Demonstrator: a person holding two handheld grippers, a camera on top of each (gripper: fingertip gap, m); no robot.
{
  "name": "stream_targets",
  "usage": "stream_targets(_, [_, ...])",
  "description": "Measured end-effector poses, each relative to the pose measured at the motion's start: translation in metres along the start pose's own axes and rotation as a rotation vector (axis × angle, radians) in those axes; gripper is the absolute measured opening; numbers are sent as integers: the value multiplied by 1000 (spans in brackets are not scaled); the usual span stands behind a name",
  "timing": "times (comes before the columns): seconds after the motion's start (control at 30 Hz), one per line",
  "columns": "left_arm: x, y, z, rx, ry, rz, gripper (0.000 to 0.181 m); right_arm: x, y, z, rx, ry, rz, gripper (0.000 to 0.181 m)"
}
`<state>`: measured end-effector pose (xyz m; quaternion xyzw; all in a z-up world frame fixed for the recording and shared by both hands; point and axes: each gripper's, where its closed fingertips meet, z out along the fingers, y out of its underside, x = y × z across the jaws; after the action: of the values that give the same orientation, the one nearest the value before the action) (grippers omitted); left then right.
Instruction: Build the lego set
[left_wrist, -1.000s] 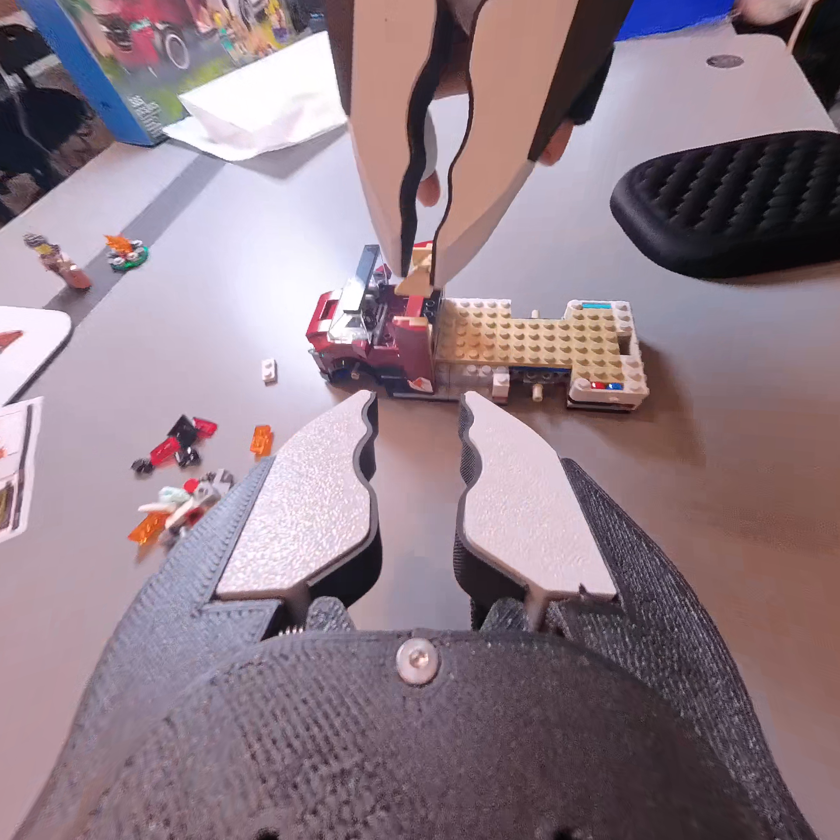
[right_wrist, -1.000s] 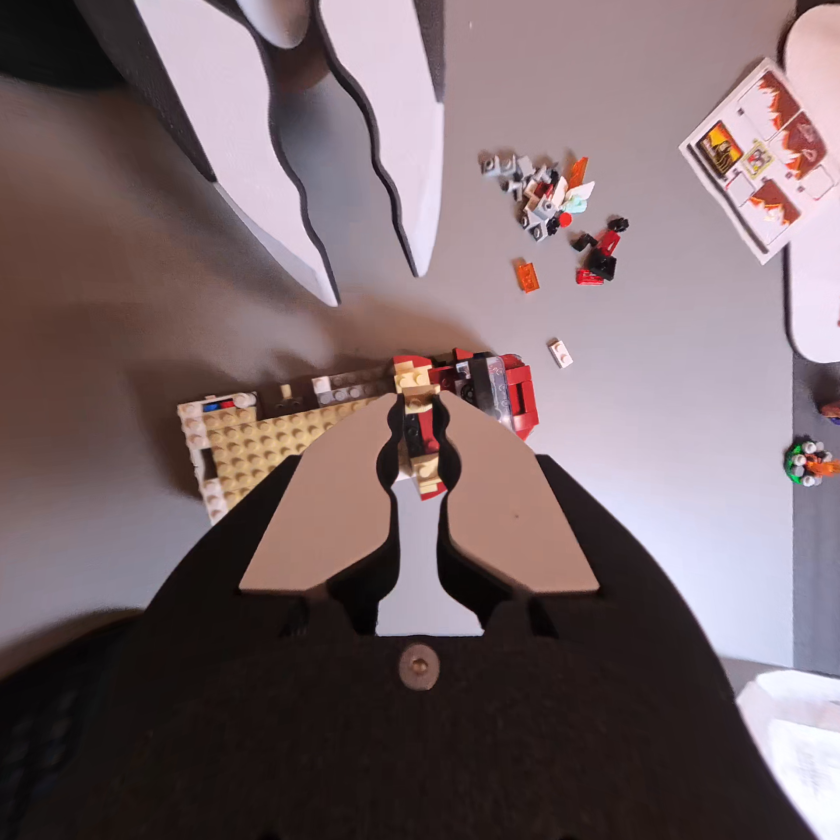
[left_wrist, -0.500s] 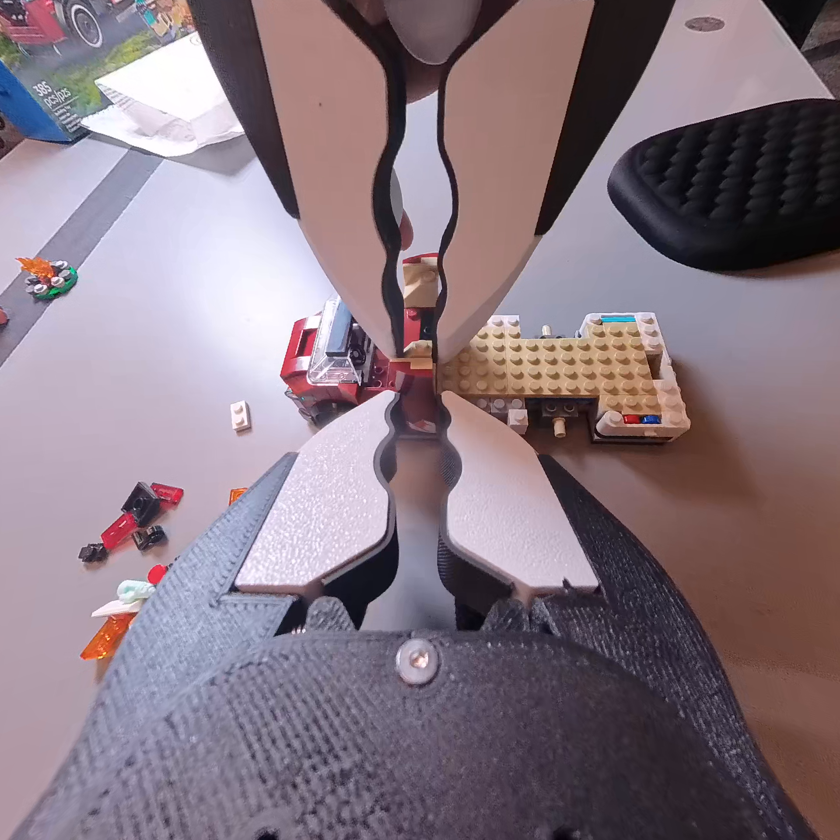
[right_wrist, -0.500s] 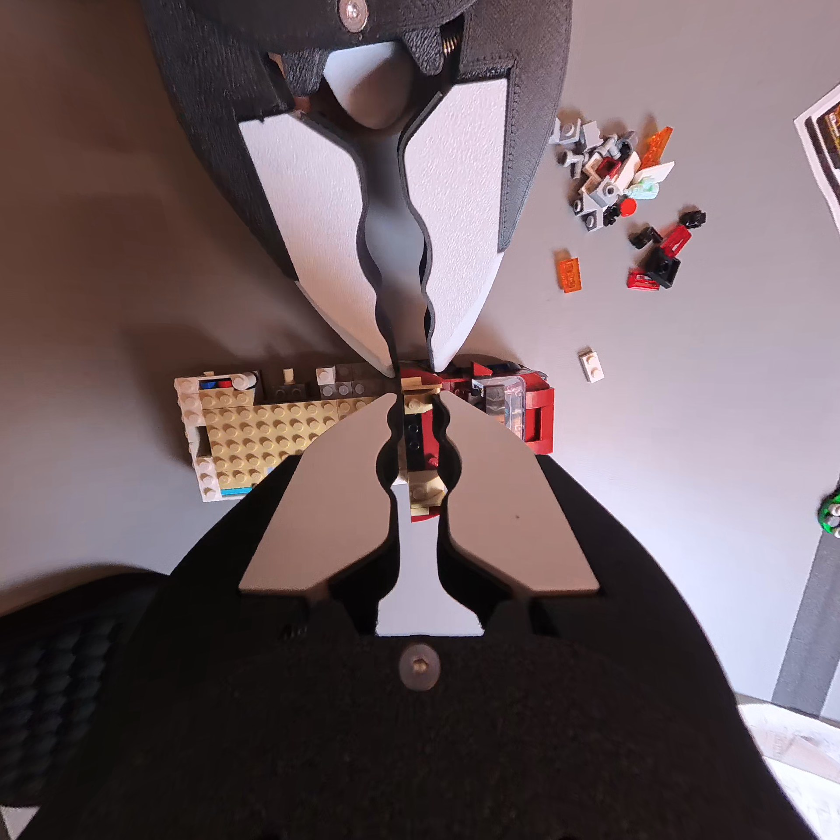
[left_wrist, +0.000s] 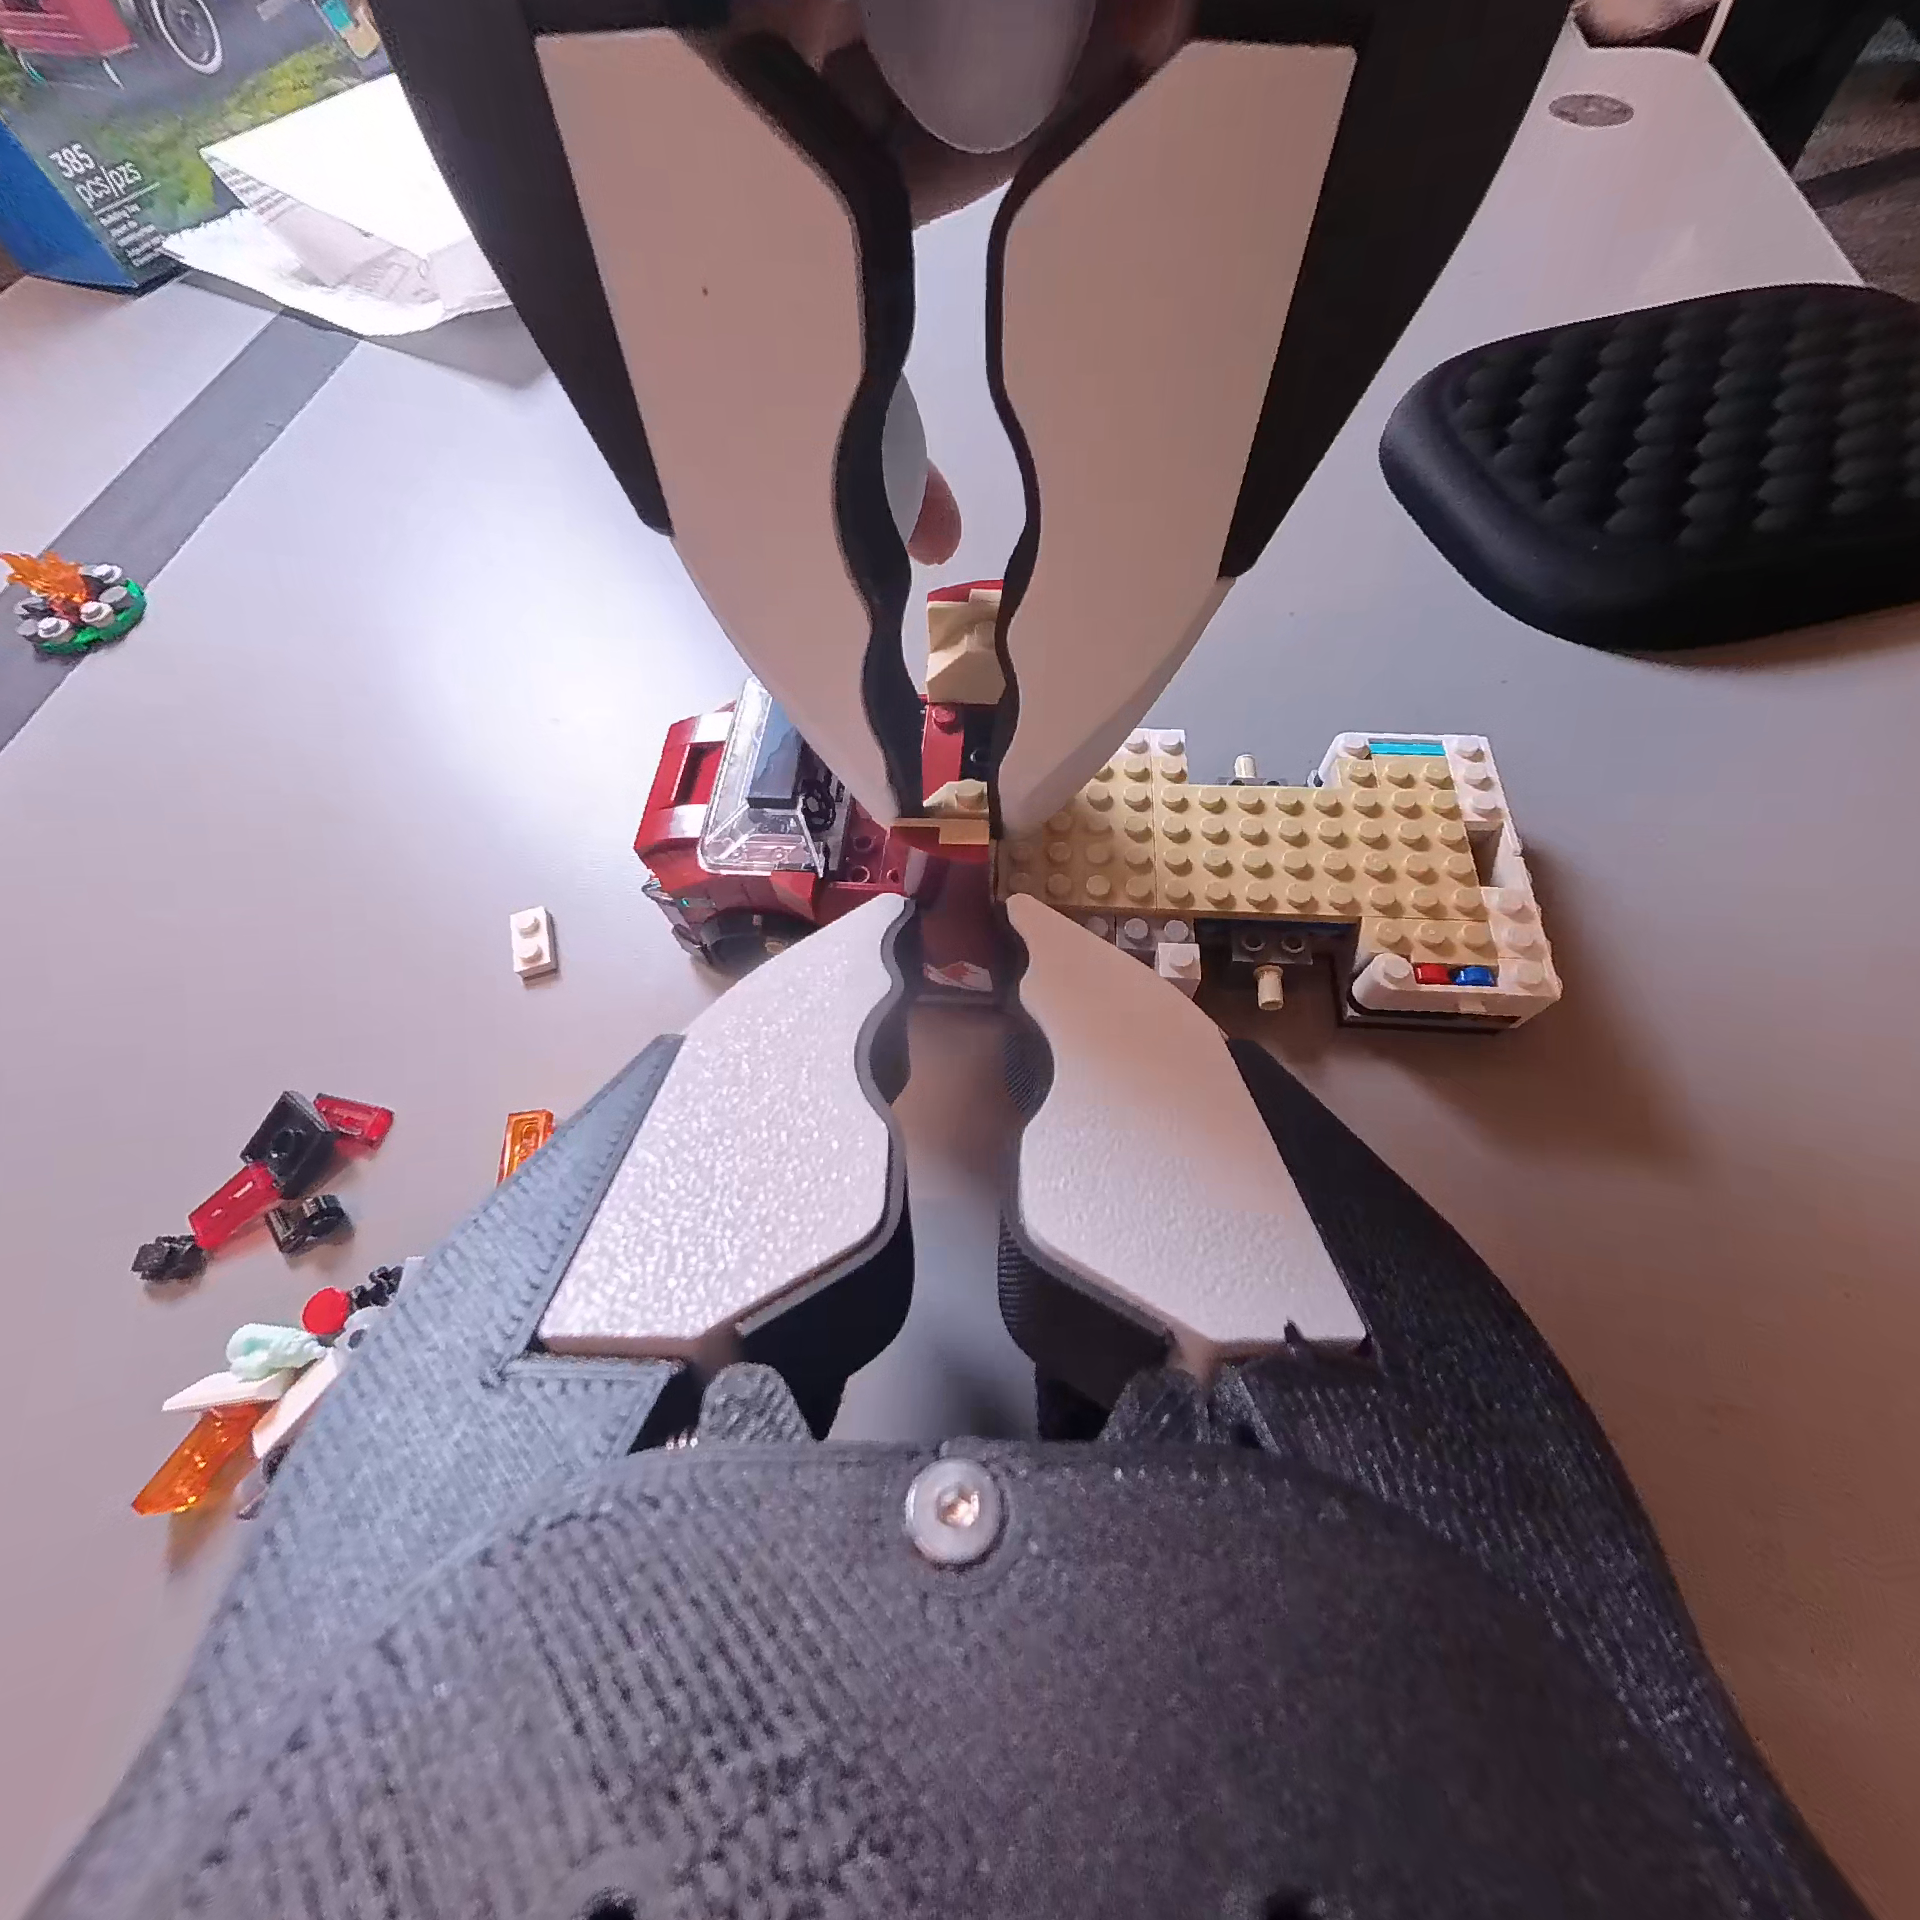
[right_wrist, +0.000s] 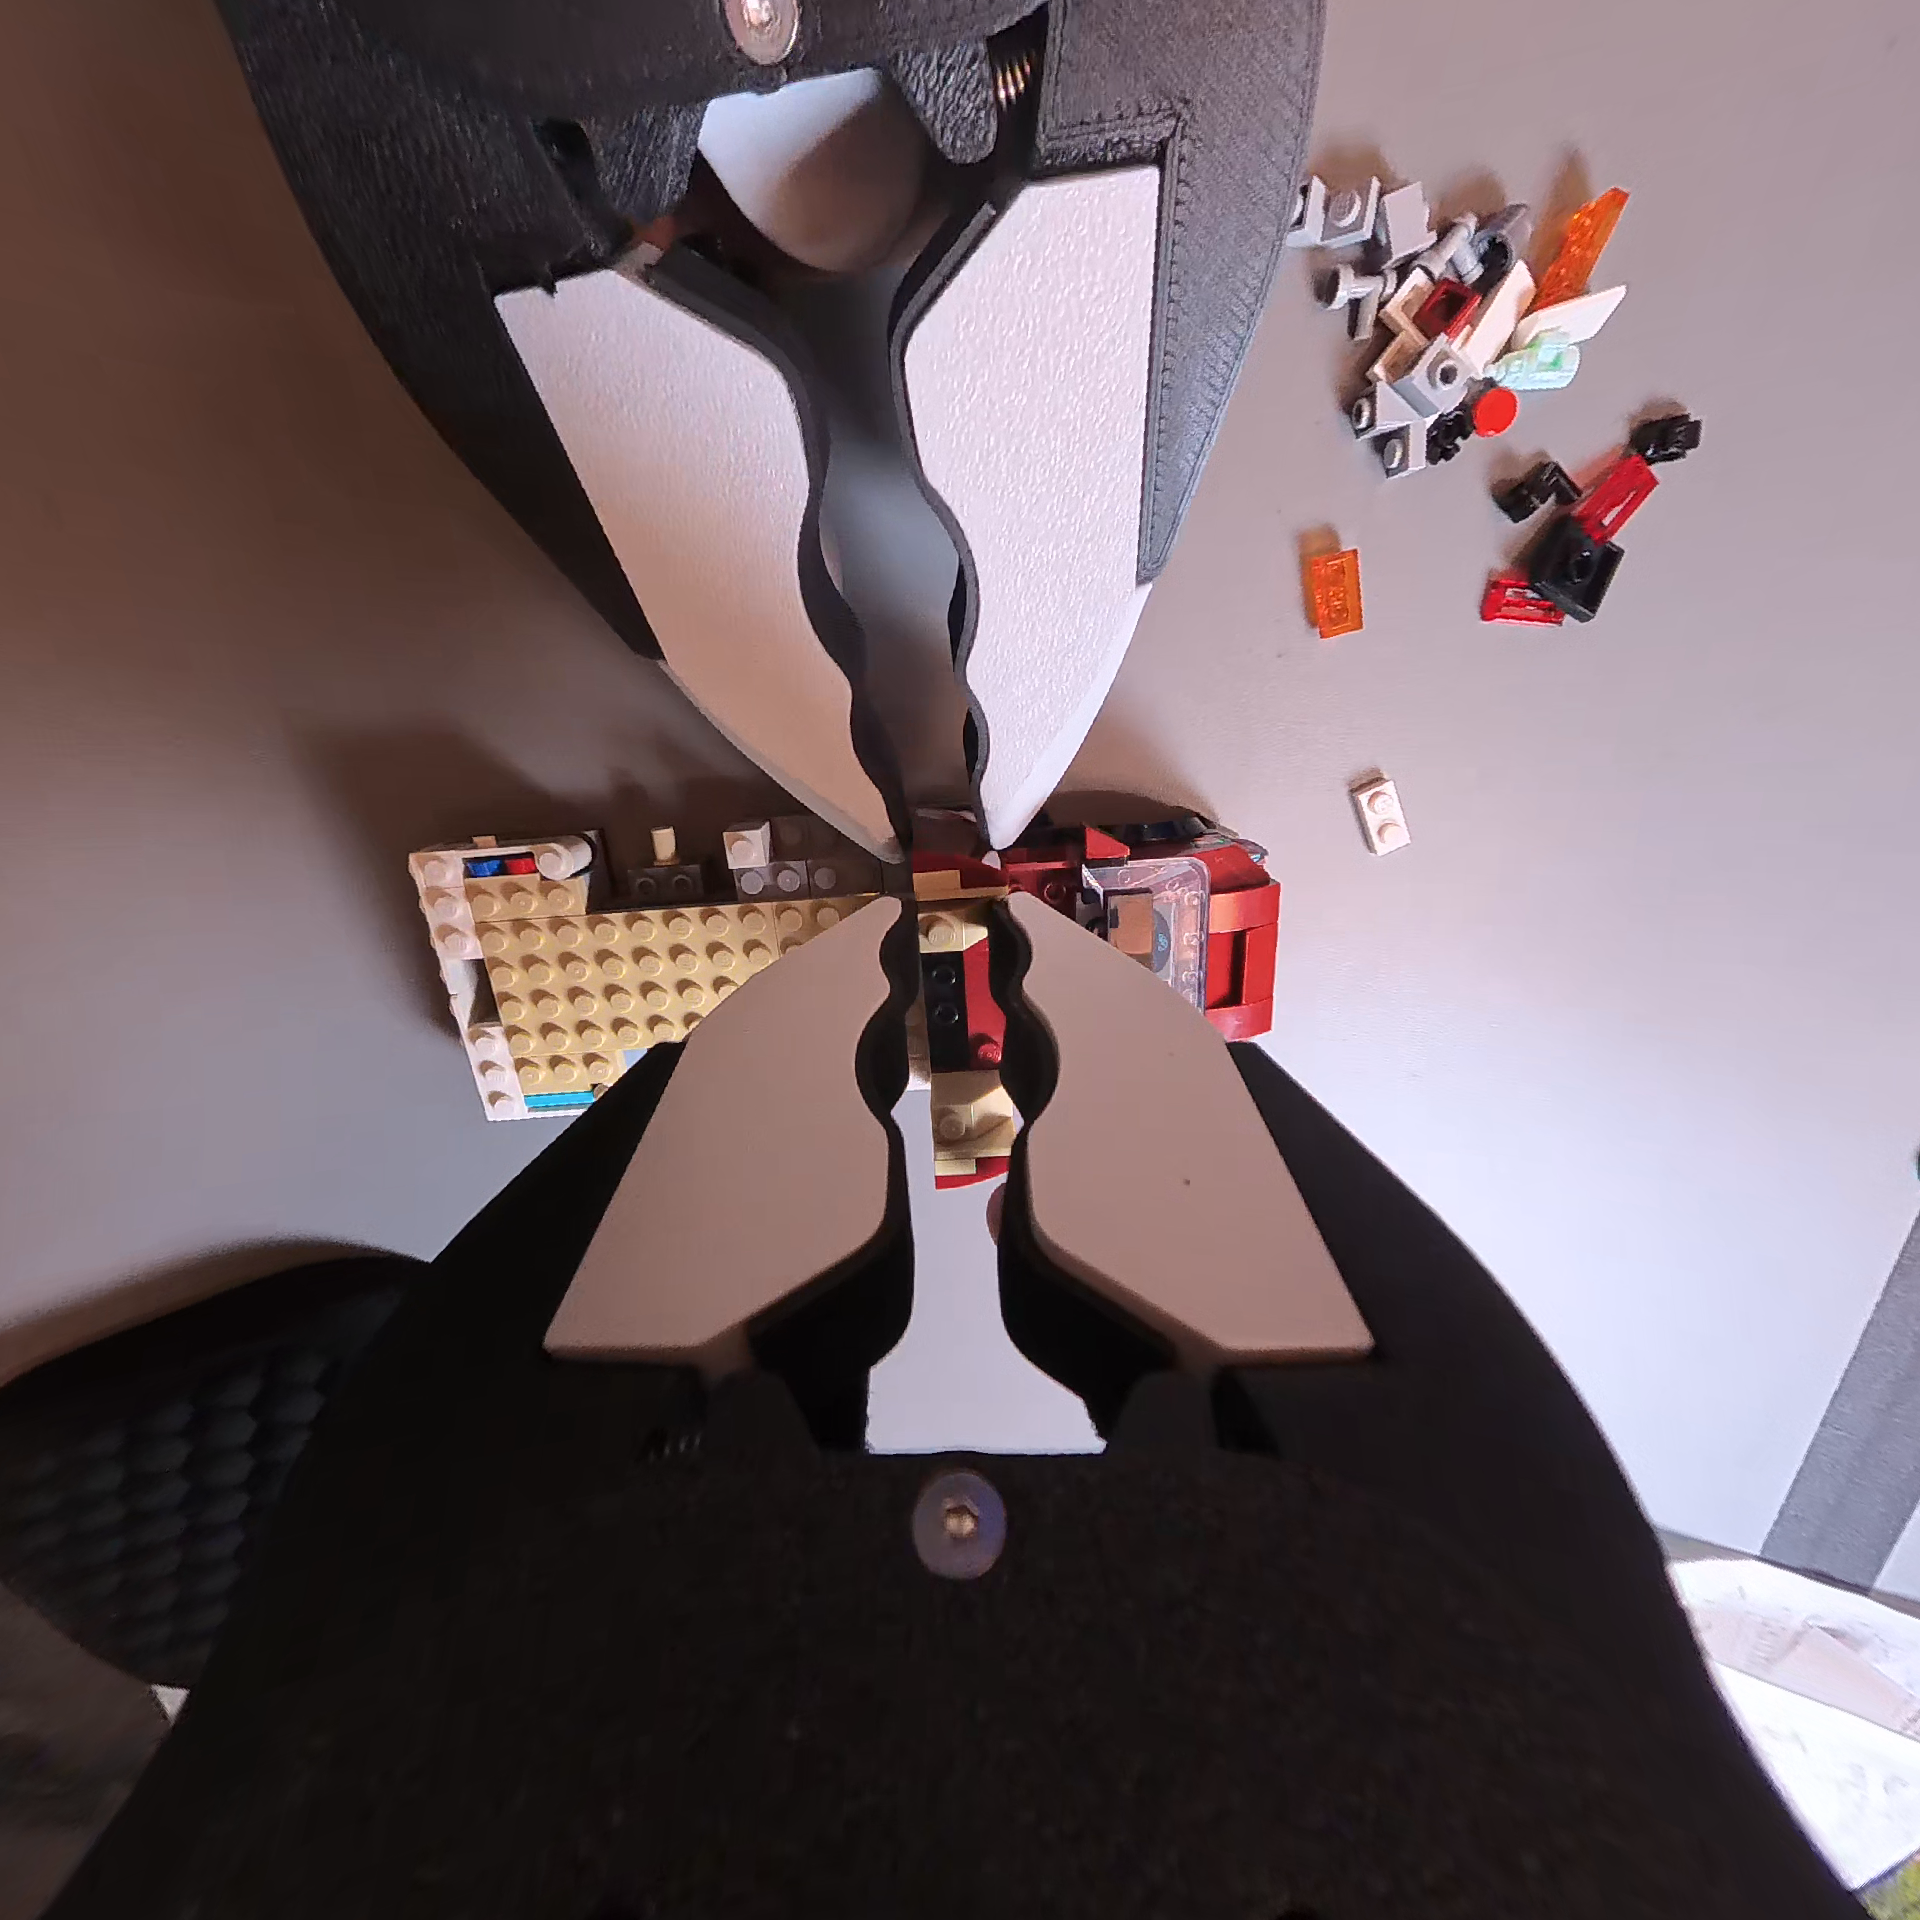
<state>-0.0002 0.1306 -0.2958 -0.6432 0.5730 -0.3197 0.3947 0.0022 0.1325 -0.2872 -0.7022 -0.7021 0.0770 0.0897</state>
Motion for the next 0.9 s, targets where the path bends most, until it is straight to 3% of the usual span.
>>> stream_targets(0.13, [0, 0, 0, -11, 4, 5, 13, 0, 0, 0, -10, 14, -9, 13])
stream_targets(0.47, [-2, -1, 0, -4, -10, 16, 12, 2, -2, -9, 125, 69, 11, 19])
stream_targets(0.67, [-3, -1, -1, 4, -16, 12, 10, 1, 2, 1, 105, 50, 34, 16])
stream_targets(0.9, [-8, -2, -9, 34, -11, -21, 16, 12, 10, -21, 158, 111, 78, 17])
